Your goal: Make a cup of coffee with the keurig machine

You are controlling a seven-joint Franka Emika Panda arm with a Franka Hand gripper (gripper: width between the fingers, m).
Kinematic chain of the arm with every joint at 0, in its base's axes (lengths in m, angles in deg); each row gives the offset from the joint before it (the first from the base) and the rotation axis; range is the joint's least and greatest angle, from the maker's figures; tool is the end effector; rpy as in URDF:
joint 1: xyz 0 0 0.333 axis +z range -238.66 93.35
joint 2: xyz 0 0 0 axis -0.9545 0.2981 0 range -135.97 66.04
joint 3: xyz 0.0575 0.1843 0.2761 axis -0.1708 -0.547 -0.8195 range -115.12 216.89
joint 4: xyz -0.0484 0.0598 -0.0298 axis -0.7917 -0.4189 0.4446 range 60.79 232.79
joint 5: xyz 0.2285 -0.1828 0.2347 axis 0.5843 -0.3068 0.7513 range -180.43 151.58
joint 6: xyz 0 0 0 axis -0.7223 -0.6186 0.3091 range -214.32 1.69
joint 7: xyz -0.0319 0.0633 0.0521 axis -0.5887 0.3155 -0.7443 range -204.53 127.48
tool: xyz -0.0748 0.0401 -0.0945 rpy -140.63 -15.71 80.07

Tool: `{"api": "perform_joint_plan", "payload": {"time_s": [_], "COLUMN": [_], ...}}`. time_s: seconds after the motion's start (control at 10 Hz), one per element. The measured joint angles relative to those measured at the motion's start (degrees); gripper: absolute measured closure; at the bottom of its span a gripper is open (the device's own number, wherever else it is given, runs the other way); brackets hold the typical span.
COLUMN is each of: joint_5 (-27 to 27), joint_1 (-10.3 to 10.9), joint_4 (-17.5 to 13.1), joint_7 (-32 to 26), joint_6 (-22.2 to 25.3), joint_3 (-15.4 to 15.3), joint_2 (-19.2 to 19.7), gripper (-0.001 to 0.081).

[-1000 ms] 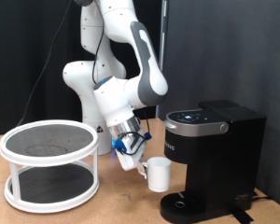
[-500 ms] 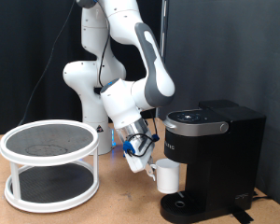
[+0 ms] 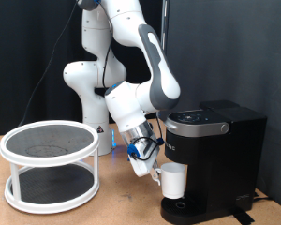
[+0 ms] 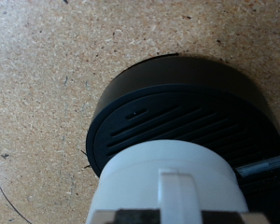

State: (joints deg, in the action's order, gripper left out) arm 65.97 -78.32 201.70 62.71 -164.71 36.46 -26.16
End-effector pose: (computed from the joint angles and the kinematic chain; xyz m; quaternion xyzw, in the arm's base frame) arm 0.4441 0.0179 0.2358 -0.0836 0.9645 0.1583 0.1944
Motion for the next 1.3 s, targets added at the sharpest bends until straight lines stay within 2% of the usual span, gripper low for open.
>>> {"api": "perform_joint_plan", "payload": {"time_s": [0.6, 0.8, 1.0, 1.1, 1.3], "joint_5": [0.03, 1.97, 3.67, 3.7, 3.14], "joint_1": [0.0, 0.0, 0.0, 0.0, -0.07], "joint_4": [-1.48, -1.52, -1.53, -1.52, -1.33], "joint_7": [-0.23, -2.21, -4.03, -4.04, -3.99], "joint_6": [-0.36, -0.36, -0.36, -0.36, -0.36], "joint_3": [-0.02, -0.36, -0.65, -0.66, -0.61], "joint_2": [2.0, 2.02, 2.05, 2.07, 2.06], "gripper": [0.0805, 0.0805, 0.0561, 0.0561, 0.0228]}}
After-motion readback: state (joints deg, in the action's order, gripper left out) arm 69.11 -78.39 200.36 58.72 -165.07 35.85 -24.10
